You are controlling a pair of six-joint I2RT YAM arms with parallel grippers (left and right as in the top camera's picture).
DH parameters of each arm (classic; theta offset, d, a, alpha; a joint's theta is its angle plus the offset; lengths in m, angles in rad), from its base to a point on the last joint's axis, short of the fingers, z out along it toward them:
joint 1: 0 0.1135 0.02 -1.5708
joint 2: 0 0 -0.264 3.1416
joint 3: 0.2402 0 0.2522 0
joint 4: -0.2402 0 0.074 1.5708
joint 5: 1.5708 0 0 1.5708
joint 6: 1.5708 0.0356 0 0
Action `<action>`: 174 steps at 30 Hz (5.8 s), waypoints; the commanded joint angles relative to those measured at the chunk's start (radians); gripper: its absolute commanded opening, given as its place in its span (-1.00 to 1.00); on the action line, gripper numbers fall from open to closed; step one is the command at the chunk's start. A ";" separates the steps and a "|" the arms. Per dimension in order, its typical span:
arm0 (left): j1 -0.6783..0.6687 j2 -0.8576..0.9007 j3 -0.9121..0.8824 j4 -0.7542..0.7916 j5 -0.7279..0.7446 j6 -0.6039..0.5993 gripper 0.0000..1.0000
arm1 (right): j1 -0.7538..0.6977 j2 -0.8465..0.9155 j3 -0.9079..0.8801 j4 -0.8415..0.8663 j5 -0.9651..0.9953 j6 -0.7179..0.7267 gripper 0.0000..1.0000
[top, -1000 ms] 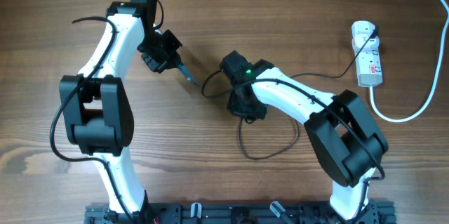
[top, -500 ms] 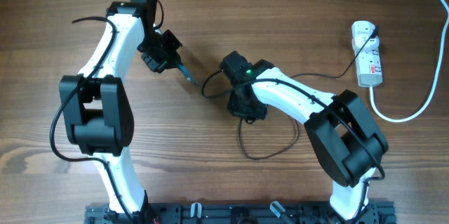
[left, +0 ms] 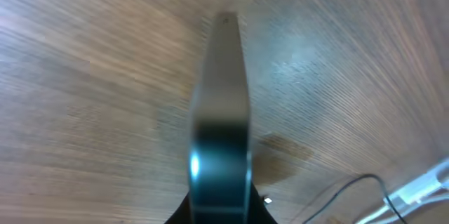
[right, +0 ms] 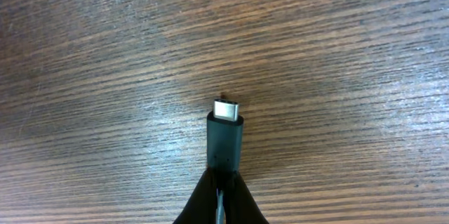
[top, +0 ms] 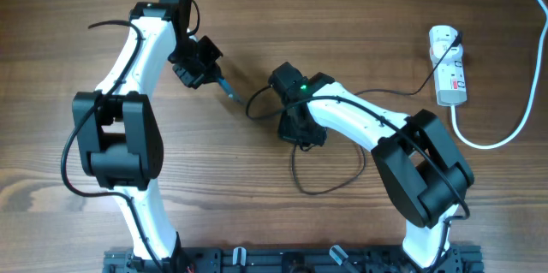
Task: Plug charger to phone and switch on socket
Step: 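Lower the phone with the left gripper toward the plug held by right gripper, then push the USB-C plug up into the phone's bottom port with the right gripper, then lower the plugged phone flat onto the table with the left gripper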
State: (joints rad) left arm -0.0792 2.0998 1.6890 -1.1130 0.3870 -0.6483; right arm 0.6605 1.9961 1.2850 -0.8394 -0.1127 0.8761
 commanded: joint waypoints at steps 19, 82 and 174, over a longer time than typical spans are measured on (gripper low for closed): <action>-0.068 -0.048 0.019 0.366 0.795 0.415 -0.92 | 0.123 -0.487 0.012 -0.142 -0.210 -0.415 -0.91; -0.182 -0.105 0.019 0.312 0.902 0.641 -0.92 | -0.015 -0.497 0.071 -0.085 -0.046 -0.349 -0.91; -0.187 -0.103 -0.019 0.214 0.516 0.629 -0.92 | -0.015 -0.678 0.070 -0.174 0.063 -0.289 0.99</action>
State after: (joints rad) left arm -0.2592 2.0304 1.7000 -0.8974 0.9524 -0.0132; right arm 0.6479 1.3293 1.3323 -1.0100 -0.0620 0.5751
